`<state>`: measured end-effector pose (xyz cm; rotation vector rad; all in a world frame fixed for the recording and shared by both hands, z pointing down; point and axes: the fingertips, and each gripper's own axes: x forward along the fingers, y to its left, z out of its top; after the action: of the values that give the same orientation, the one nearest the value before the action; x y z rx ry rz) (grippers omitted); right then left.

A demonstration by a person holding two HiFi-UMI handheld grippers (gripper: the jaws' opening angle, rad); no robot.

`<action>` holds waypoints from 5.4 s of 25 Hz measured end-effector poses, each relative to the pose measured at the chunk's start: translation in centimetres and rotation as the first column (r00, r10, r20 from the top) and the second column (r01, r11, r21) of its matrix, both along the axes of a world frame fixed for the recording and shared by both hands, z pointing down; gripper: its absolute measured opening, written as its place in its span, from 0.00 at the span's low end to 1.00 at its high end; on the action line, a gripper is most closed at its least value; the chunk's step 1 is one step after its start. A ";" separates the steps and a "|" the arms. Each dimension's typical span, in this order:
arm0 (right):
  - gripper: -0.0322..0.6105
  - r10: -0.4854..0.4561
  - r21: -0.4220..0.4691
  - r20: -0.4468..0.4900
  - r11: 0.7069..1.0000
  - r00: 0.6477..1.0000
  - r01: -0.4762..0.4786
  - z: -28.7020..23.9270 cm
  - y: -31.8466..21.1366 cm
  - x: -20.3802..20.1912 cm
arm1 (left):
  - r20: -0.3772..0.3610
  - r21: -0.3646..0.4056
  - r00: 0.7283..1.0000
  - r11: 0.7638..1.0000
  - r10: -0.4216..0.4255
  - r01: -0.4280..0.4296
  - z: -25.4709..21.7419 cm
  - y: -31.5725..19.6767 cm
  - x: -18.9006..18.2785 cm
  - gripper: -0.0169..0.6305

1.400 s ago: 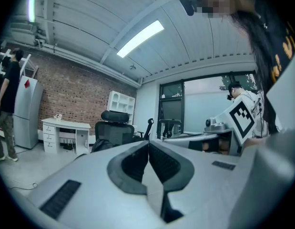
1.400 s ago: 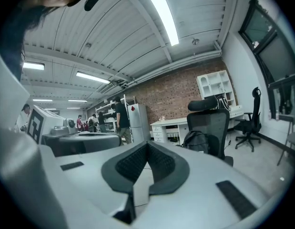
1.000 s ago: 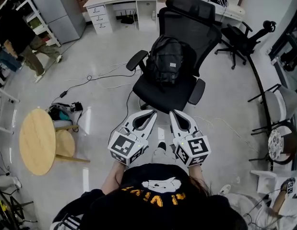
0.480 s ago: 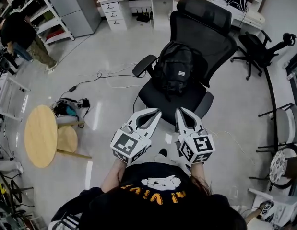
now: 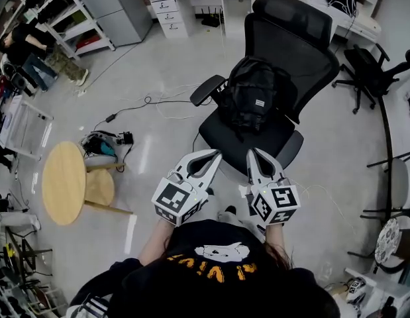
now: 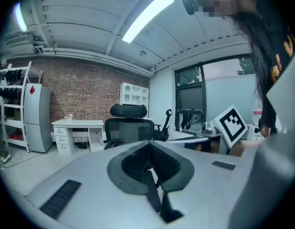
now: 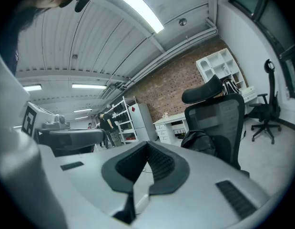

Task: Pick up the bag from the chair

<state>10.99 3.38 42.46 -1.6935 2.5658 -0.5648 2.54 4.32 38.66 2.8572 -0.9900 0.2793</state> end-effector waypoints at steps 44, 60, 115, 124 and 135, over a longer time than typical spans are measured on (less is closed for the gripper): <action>0.06 -0.140 -0.123 -0.579 0.989 0.803 0.084 8.2 -40.6 7.5 | -0.049 -0.112 0.976 0.970 0.210 -0.215 6.3 -34.5 2.9 0.04; 0.51 -0.455 -0.406 -0.686 0.887 0.568 0.221 17.4 -47.6 11.3 | -0.078 -0.176 0.990 0.976 0.115 -0.127 7.5 -37.4 1.3 0.04; 0.22 -0.319 -0.471 -0.710 0.878 0.628 -0.087 19.8 -34.4 6.4 | 0.013 -0.159 1.000 0.987 -0.025 0.026 7.4 -34.0 -6.1 0.04; 0.17 -0.083 -0.433 -0.577 0.874 0.812 -0.219 14.6 -31.5 5.8 | -0.016 -0.167 0.999 0.985 0.051 -0.053 7.9 -33.5 -5.5 0.04; 0.16 -0.014 -0.412 -0.522 0.879 0.853 -0.238 10.6 -25.9 5.4 | -0.026 -0.163 0.992 0.979 0.121 -0.124 7.9 -31.0 -2.4 0.04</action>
<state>16.42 -22.49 53.03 -2.4361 2.7916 -0.8877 0.16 -26.71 46.59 2.7683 -0.7512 0.3320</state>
